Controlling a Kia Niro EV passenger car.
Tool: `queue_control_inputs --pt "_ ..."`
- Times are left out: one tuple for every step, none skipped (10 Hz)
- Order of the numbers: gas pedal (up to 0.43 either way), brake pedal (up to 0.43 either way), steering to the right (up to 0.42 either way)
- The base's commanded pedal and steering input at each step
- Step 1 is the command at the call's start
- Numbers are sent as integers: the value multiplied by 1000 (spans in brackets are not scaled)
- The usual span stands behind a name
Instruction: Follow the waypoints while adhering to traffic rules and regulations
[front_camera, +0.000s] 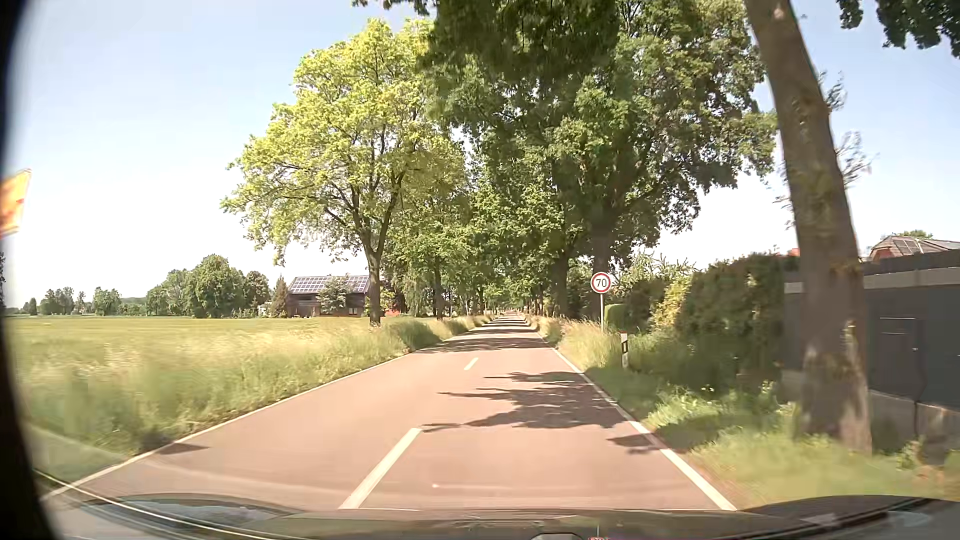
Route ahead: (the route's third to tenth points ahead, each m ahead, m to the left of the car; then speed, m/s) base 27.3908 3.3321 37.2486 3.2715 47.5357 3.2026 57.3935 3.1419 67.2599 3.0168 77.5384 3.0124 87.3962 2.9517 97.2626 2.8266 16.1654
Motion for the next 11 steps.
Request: queue_control_inputs --pt "268 0 -1" --pt "268 0 -1" --pt "268 0 -2" --pt "268 0 -2" --pt "248 0 -2" --pt "220 0 -2" --pt "197 0 -2" --pt "197 0 -2" --pt "197 0 -2" --pt "197 0 -2" --pt "197 0 -2"
